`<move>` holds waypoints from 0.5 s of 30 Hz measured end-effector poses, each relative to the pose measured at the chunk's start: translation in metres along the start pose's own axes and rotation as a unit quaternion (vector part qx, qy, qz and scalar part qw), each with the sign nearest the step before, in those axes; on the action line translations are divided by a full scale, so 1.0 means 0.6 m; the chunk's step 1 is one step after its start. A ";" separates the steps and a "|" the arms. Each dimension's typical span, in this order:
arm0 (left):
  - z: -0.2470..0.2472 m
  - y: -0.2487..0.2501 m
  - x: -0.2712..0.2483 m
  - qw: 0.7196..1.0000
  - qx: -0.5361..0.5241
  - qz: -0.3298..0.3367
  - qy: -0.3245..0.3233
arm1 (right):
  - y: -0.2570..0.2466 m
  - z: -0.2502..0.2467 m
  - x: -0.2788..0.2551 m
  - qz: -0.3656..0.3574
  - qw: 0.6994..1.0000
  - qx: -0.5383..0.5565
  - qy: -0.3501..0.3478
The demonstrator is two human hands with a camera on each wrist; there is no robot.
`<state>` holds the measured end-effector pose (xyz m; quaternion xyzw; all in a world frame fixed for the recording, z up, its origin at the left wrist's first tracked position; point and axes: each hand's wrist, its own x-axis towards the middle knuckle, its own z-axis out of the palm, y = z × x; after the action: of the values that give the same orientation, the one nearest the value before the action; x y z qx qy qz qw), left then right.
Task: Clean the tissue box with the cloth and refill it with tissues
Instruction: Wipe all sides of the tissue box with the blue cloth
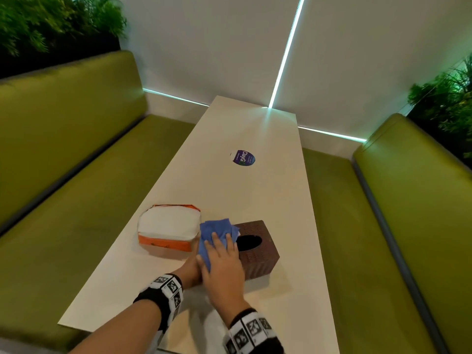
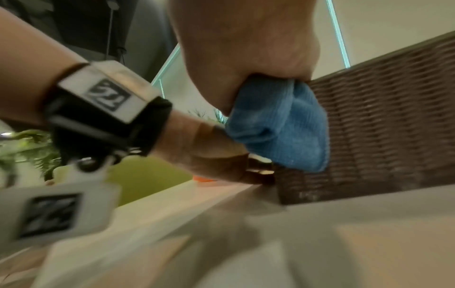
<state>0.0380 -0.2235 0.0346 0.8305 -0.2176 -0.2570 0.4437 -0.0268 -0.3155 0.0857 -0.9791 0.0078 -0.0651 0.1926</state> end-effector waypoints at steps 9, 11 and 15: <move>-0.003 -0.023 0.014 0.997 -0.011 0.009 0.071 | 0.171 -0.123 0.105 0.179 0.980 0.081 0.018; -0.003 -0.027 0.014 0.997 0.018 0.030 0.073 | 0.180 -0.139 0.118 0.242 0.954 0.166 0.066; -0.006 -0.013 0.008 0.997 0.008 0.022 0.068 | 0.116 -0.099 0.101 0.150 0.987 0.060 0.018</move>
<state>0.0452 -0.2203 0.0287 0.8447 -0.2070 -0.1885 0.4563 0.0260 -0.4046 0.1212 -0.9523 0.1539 -0.0534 0.2582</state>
